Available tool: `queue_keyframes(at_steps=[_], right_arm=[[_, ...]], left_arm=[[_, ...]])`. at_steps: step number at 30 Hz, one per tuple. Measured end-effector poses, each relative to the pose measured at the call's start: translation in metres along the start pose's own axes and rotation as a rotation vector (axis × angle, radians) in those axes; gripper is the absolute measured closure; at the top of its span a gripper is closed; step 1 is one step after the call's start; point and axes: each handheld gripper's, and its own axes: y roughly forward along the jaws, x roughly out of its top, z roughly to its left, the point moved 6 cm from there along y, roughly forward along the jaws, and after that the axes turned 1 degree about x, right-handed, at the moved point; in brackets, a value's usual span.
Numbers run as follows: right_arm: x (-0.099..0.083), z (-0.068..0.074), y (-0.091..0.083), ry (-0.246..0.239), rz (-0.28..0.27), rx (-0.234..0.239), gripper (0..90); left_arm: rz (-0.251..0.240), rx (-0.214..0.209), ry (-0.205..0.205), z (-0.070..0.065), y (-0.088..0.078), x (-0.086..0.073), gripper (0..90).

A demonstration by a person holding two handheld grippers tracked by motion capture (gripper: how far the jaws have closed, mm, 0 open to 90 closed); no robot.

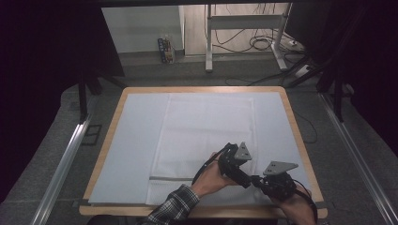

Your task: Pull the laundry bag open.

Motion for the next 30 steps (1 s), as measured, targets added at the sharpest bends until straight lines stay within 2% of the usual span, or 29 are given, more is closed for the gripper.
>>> queue_keyframes(at_steps=[3,9,12,13,16,20,21,22,24,30], right_arm=[[0.0,0.0,0.0,0.0,-0.002,-0.002,81.8],[0.0,-0.001,-0.001,0.002,-0.002,-0.007,81.8],[0.0,-0.001,-0.001,-0.005,0.002,-0.015,81.8],[0.0,-0.001,-0.001,-0.006,0.0,-0.018,81.8],[0.0,-0.001,-0.002,-0.007,-0.006,-0.023,81.8],[0.0,-0.002,-0.002,-0.018,-0.008,-0.031,81.8],[0.001,-0.002,-0.002,-0.023,-0.011,-0.037,81.8],[0.001,-0.002,-0.003,-0.029,-0.012,-0.041,81.8],[0.001,-0.002,-0.003,-0.031,-0.014,-0.047,81.8],[0.001,-0.002,-0.003,-0.054,-0.021,-0.061,81.7]], left_arm=[[-0.002,0.008,-0.008,0.002,0.0,0.0,1.8],[0.006,0.057,-0.005,0.007,-0.005,-0.002,1.8],[0.022,0.108,0.001,0.015,-0.01,-0.006,4.2],[0.019,0.105,-0.006,0.017,-0.012,-0.008,4.2],[0.0,0.072,-0.044,0.022,-0.019,-0.012,5.4],[-0.006,0.033,-0.043,0.022,-0.03,-0.016,9.3],[-0.011,0.006,-0.041,0.02,-0.033,-0.017,12.8],[-0.018,-0.003,-0.048,0.019,-0.034,-0.017,15.7],[-0.01,-0.045,-0.038,0.016,-0.039,-0.018,21.7],[-0.011,-0.16,-0.075,0.005,-0.044,-0.023,41.2]])
